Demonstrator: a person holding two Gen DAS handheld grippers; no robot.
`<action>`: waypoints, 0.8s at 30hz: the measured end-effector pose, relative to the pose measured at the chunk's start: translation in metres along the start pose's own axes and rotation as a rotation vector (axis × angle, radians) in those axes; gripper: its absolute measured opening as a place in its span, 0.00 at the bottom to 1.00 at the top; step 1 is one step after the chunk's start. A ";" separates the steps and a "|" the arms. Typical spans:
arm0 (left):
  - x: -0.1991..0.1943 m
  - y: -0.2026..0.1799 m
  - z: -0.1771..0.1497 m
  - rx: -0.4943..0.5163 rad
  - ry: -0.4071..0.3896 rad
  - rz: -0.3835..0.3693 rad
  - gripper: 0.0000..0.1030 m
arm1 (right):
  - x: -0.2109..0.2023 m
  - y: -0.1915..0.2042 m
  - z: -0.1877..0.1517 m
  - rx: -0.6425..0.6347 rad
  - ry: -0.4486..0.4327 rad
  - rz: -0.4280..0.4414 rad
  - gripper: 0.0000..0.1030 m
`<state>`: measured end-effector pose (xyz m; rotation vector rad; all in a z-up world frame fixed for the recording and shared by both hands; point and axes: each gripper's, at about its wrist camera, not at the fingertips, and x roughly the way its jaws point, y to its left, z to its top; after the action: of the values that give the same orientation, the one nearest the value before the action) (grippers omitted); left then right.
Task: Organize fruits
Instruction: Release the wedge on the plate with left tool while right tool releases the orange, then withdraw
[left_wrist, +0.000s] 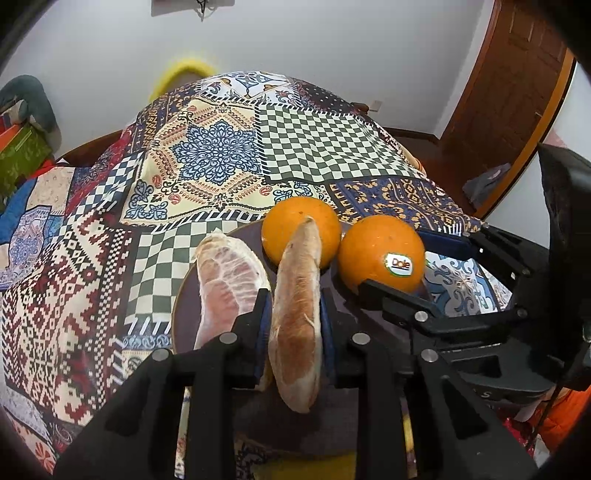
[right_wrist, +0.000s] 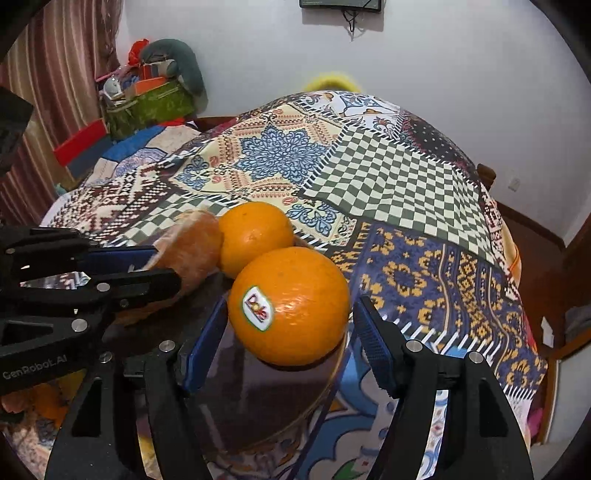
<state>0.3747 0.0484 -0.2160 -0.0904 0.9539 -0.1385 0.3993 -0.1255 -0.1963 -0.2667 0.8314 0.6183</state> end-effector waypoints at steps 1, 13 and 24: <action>-0.004 0.000 -0.001 -0.002 -0.003 -0.003 0.26 | -0.005 0.001 -0.001 0.002 -0.009 -0.007 0.65; -0.067 0.001 -0.012 -0.016 -0.073 0.047 0.26 | -0.063 0.019 -0.012 0.000 -0.079 -0.012 0.66; -0.126 -0.018 -0.042 -0.007 -0.125 0.042 0.26 | -0.114 0.038 -0.033 0.028 -0.144 -0.002 0.66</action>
<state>0.2671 0.0504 -0.1358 -0.0850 0.8314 -0.0900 0.2981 -0.1561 -0.1311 -0.1952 0.7007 0.6160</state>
